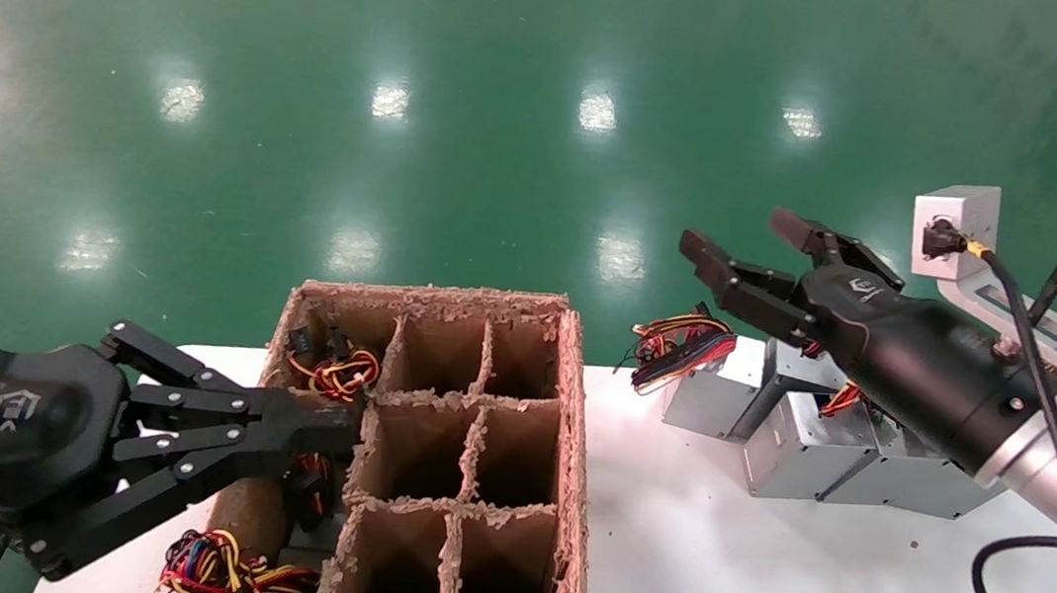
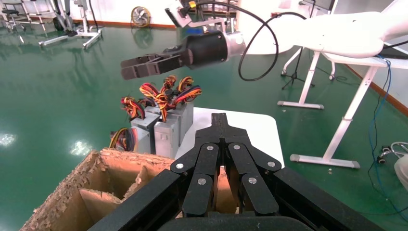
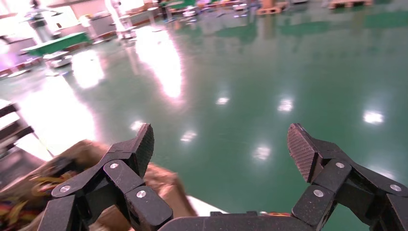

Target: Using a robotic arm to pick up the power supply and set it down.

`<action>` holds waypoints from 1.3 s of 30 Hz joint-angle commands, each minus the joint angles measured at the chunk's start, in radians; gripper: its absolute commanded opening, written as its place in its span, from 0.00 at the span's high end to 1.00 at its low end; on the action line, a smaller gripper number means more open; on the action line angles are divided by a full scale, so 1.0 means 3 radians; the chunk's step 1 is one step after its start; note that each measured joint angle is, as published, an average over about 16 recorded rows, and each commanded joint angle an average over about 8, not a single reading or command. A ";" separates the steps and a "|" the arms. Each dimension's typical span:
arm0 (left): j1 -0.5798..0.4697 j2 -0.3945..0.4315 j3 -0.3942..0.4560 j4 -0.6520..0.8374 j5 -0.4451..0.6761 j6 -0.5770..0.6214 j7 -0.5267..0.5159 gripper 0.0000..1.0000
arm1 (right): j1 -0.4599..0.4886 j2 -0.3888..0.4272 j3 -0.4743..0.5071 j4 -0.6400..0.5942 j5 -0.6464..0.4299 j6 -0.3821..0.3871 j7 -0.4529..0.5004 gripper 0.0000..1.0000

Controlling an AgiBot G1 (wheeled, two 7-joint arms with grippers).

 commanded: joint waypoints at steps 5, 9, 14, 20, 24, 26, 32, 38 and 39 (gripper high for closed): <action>0.0000 0.0000 0.0000 0.0000 0.0000 0.0000 0.0000 0.00 | 0.0032 0.0042 0.0088 -0.0005 0.0041 -0.0447 -0.0057 0.00; 0.0000 0.0000 0.0000 0.0000 0.0000 0.0000 0.0000 0.00 | 0.0053 0.0071 0.0147 -0.0008 0.0069 -0.0748 -0.0095 0.00; 0.0000 0.0000 0.0000 0.0000 0.0000 0.0000 0.0000 0.00 | 0.0080 0.0106 0.0220 -0.0012 0.0104 -0.1121 -0.0143 0.00; 0.0000 0.0000 0.0000 0.0000 0.0000 0.0000 0.0000 0.00 | 0.0111 0.0148 0.0307 -0.0017 0.0145 -0.1564 -0.0199 0.00; 0.0000 0.0000 0.0000 0.0000 0.0000 0.0000 0.0000 0.00 | 0.0133 0.0176 0.0365 -0.0020 0.0173 -0.1861 -0.0237 0.00; 0.0000 0.0000 0.0000 0.0000 0.0000 0.0000 0.0000 0.00 | 0.0143 0.0190 0.0394 -0.0021 0.0186 -0.2010 -0.0256 0.00; 0.0000 0.0000 0.0000 0.0000 0.0000 0.0000 0.0000 0.00 | 0.0175 0.0232 0.0482 -0.0026 0.0228 -0.2460 -0.0313 0.00; 0.0000 0.0000 0.0000 0.0000 0.0000 0.0000 0.0000 0.00 | 0.0206 0.0273 0.0567 -0.0031 0.0268 -0.2892 -0.0368 0.00; 0.0000 0.0000 0.0000 0.0000 0.0000 0.0000 0.0000 0.00 | 0.0211 0.0279 0.0579 -0.0031 0.0273 -0.2956 -0.0377 0.00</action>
